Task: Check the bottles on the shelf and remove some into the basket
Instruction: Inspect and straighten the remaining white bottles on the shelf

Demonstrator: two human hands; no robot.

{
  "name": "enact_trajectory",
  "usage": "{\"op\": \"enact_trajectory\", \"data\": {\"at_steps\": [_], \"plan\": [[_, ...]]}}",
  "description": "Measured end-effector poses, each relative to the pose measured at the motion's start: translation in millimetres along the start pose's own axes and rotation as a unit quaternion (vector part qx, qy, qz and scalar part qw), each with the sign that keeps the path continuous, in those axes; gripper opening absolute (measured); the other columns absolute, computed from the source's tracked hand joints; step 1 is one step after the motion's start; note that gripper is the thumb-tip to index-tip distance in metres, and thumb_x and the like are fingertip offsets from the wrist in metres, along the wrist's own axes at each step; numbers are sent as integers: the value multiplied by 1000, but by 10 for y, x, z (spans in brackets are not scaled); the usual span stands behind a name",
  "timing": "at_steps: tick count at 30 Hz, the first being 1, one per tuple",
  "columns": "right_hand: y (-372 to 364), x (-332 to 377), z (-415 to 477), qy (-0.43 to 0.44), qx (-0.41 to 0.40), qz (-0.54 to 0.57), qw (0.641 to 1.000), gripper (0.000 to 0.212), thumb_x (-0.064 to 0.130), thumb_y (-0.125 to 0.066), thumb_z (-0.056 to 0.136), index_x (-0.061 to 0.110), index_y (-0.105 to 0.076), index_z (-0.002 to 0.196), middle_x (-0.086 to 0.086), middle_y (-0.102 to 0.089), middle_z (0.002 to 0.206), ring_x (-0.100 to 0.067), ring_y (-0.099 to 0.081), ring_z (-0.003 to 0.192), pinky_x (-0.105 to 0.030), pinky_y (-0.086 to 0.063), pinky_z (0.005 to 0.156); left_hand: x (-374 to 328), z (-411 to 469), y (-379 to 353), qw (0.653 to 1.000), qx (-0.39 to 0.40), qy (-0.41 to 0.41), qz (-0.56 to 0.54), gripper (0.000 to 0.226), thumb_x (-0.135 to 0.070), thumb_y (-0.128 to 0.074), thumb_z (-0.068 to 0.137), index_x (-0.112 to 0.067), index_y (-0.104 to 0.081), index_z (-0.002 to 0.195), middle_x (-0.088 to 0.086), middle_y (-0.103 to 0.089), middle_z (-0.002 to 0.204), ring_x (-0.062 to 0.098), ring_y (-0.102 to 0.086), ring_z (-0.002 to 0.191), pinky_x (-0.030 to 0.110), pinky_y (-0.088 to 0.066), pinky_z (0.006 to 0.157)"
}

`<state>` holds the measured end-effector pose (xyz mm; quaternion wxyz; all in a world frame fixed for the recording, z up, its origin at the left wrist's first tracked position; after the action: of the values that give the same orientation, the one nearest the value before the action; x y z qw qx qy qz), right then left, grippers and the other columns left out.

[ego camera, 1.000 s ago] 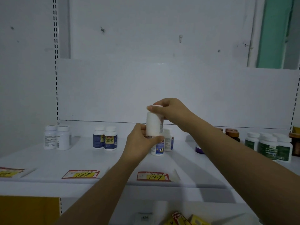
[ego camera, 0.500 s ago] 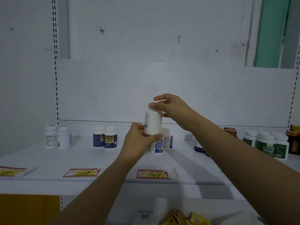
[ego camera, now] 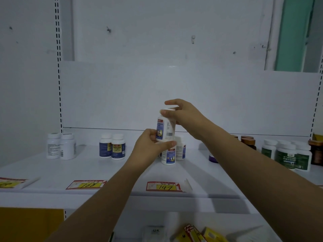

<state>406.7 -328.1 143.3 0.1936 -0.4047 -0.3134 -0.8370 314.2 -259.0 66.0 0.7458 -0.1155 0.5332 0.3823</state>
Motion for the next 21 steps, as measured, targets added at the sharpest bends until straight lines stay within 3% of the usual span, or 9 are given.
{"op": "enact_trajectory", "data": {"at_steps": [5,9,12,15,18,21], "plan": [[-65,-7,-11,4,50,48,998,44,18,-61,91,20,-47,133,-9,-58,125,-20,-61,106,-32,-51,92,-12,74,2,999,25,-16,17,48,-21,-68,83,-17,-49,127,-1,-58,125,9,-56,97,18,-44,74],[-69,-90,61,-9,15,-28,999,61,43,-68,82,25,-44,134,-5,-54,126,-20,-59,109,-38,-49,97,-11,136,32,999,-10,-23,19,43,-22,-74,78,-17,-50,113,-4,-61,108,4,-57,83,10,-44,59],[-28,-86,98,-6,-14,-32,999,56,40,-72,80,21,-51,128,-5,-59,112,-20,-62,100,-37,-52,92,-16,167,13,1000,-13,-20,12,42,-23,-76,76,-20,-47,107,-11,-56,92,-1,-55,73,7,-44,50],[-18,-46,105,1,-6,-1,1000,49,26,-69,86,19,-50,130,5,-56,96,-13,-62,90,-32,-52,90,-12,183,-22,1000,18,-10,9,45,-25,-74,78,-19,-49,115,-8,-58,101,2,-56,80,9,-45,56],[-55,-58,101,-9,20,40,999,47,22,-65,88,19,-48,132,-5,-62,113,-17,-62,100,-37,-49,98,-20,186,-8,999,23,-20,29,45,-23,-71,81,-16,-52,122,-1,-61,116,8,-58,92,11,-45,62],[-109,-63,102,-21,39,36,998,56,30,-64,89,19,-42,139,-5,-55,128,-18,-58,108,-34,-47,96,-13,183,39,999,-3,-22,24,45,-21,-72,80,-15,-51,119,1,-60,116,11,-57,94,11,-43,64]]}}
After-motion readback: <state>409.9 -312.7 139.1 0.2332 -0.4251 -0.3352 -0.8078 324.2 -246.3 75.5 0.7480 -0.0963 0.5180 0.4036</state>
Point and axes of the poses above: each hand's wrist, its own z-axis towards the middle knuckle, its own y-axis out of the back of the hand, x = y × z, the point moved 9 cm from there along z, towards the middle knuckle
